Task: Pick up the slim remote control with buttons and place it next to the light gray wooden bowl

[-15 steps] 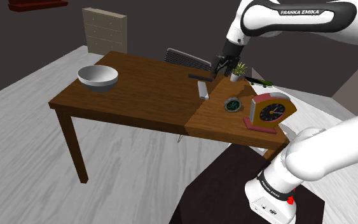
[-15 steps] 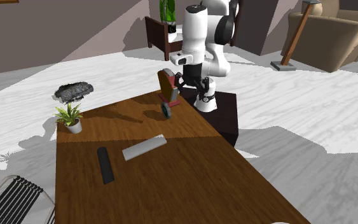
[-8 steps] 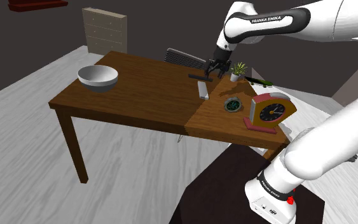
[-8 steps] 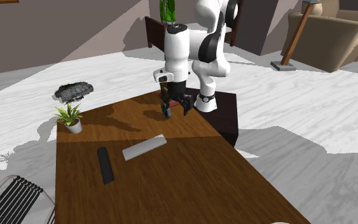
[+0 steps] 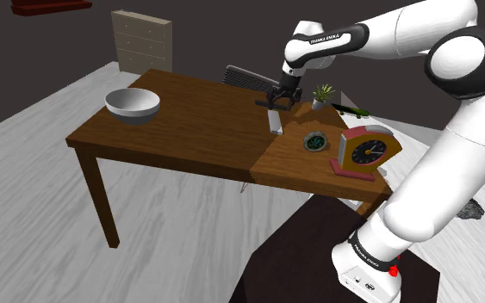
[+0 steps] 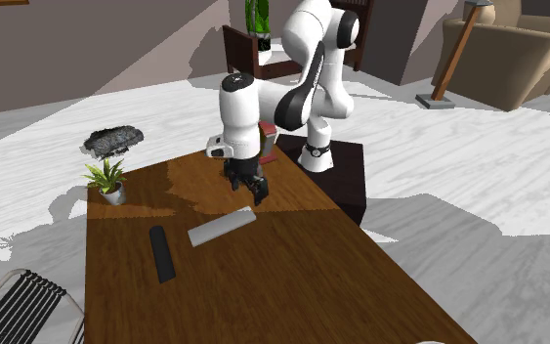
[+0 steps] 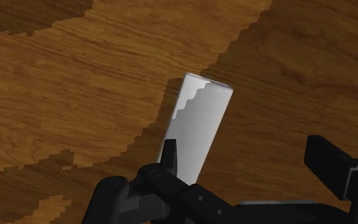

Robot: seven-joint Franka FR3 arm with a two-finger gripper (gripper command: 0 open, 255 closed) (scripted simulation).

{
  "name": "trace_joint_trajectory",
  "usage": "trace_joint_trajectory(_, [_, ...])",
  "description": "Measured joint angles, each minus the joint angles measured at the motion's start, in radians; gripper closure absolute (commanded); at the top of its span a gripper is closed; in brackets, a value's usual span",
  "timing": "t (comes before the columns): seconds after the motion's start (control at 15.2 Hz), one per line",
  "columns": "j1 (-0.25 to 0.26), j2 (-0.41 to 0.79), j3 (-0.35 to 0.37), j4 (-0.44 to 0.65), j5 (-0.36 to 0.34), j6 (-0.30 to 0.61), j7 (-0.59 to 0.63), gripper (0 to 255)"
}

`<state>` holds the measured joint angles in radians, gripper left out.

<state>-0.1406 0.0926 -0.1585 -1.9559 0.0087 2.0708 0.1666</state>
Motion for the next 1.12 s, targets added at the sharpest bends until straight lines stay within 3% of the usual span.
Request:
trace_joint_trajectory(0.53, [-0.06, 0.264, -0.04, 0.212, 0.049, 0.027, 0.039, 0])
trace_joint_trajectory(1.12, [-0.067, 0.32, -0.037, 0.184, 0.062, 0.11, 0.038, 0])
